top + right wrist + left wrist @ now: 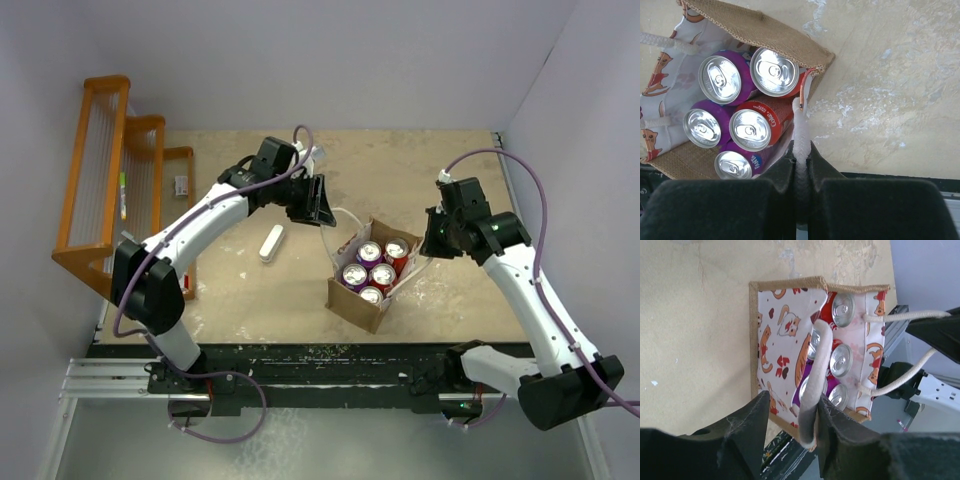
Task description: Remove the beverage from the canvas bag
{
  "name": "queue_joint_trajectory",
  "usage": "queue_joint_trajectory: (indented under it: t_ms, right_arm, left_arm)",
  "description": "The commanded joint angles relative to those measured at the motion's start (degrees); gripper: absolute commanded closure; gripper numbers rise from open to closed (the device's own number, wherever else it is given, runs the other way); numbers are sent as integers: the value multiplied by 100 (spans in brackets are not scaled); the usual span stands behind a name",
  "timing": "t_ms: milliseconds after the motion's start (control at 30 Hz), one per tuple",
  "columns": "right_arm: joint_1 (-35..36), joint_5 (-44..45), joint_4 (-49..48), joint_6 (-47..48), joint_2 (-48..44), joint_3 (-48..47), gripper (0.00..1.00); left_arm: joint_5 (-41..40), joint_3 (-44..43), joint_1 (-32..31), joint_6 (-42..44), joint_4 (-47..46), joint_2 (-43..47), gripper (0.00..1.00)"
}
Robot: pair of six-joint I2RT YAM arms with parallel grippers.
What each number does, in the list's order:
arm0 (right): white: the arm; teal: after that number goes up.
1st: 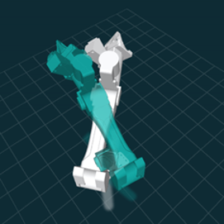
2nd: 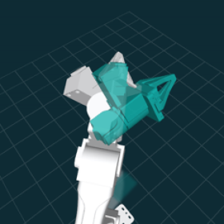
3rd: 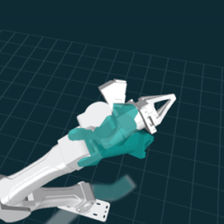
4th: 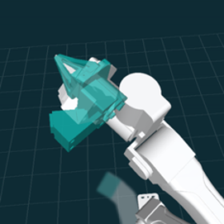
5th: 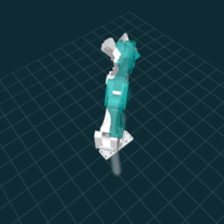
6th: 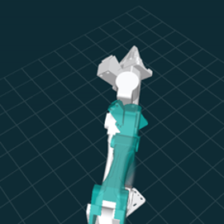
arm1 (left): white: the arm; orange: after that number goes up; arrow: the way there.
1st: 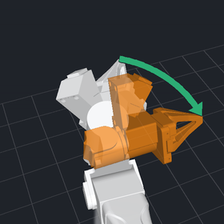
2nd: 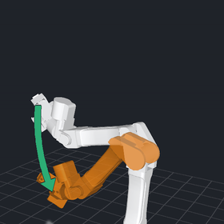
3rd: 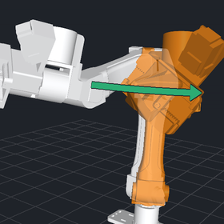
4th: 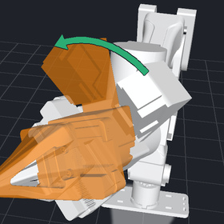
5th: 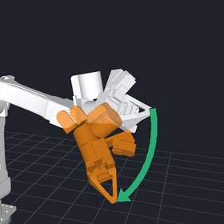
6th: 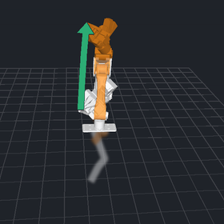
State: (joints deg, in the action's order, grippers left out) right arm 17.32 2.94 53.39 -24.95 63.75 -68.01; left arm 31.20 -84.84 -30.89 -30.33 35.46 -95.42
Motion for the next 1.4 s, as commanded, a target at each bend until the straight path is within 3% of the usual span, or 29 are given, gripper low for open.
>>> queue_joint_trajectory:
  t_ms: [0, 100, 233, 600, 933, 1367]
  right_arm:
    - [-19, 107, -611, 59, -20, -408, 98]
    - [-26, 138, -722, 159, 146, -614, 98]
    - [-23, 64, -1067, 398, 391, -901, 98]
    - [-18, -267, -1173, 526, 745, -1289, 98]
    - [-18, 142, -667, 239, 77, -381, 96]
    - [-27, 1177, -330, -262, -58, 294, 70]
  left_arm:
    - [126, -542, 31, 225, -211, -285, 67]
    - [-90, -661, 40, 301, -170, -199, 87]
    - [-335, -677, 56, 422, -77, 8, 100]
    - [-673, -27, 95, 400, -186, 805, 100]
    - [-327, 330, 95, 126, -549, 900, 100]
    - [-152, 461, 93, 98, -296, 953, 100]
